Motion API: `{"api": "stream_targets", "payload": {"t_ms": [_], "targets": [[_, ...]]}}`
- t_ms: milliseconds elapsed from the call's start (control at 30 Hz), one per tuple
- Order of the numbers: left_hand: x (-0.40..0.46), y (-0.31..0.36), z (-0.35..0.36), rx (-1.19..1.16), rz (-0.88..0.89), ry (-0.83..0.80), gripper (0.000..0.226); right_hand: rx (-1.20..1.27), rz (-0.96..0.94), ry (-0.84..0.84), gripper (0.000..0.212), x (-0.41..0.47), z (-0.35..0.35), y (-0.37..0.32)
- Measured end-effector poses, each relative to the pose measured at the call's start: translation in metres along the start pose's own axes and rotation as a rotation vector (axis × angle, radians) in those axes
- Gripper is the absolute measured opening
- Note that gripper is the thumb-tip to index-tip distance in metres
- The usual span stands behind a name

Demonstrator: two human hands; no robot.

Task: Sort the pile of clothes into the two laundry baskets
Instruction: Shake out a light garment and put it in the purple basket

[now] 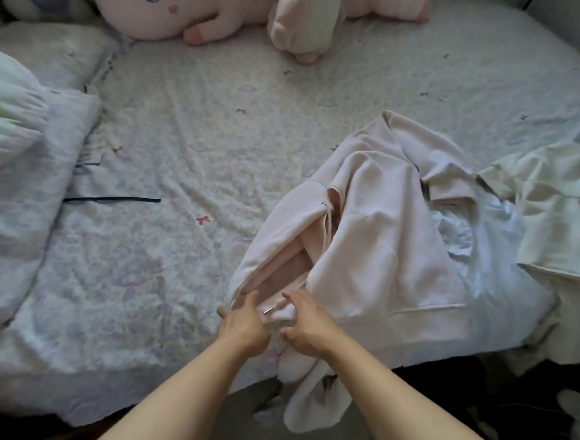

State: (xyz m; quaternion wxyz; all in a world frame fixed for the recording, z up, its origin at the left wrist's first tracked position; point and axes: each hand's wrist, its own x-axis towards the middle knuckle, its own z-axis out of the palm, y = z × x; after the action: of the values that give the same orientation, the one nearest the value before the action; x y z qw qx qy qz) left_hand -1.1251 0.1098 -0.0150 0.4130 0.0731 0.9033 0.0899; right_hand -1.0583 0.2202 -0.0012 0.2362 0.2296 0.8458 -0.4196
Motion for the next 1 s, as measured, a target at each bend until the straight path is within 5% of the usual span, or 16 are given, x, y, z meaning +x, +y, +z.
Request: {"api": "stream_targets", "payload": {"t_ms": [200, 400, 600, 700, 1000], "targets": [[0.030, -0.006, 0.003, 0.014, -0.028, 0.024, 0.057, -0.117, -0.002, 0.006, 0.068, 0.026, 0.018, 0.008], [0.007, -0.001, -0.020, 0.126, 0.110, 0.378, 0.023, -0.186, 0.059, 0.056, 0.084, 0.024, 0.029, -0.007], [-0.045, 0.031, -0.057, 0.012, 0.311, 0.485, 0.023, -0.070, 0.013, 0.363, 0.031, -0.003, 0.009, -0.053], [-0.074, 0.043, -0.072, -0.142, 0.370, 0.508, 0.025, 0.054, -0.027, 0.496, 0.028, -0.022, -0.007, -0.069], [-0.173, 0.076, -0.144, -0.091, 0.800, 0.598, 0.019, 0.374, -0.117, 0.764, 0.028, -0.125, -0.079, -0.135]]}}
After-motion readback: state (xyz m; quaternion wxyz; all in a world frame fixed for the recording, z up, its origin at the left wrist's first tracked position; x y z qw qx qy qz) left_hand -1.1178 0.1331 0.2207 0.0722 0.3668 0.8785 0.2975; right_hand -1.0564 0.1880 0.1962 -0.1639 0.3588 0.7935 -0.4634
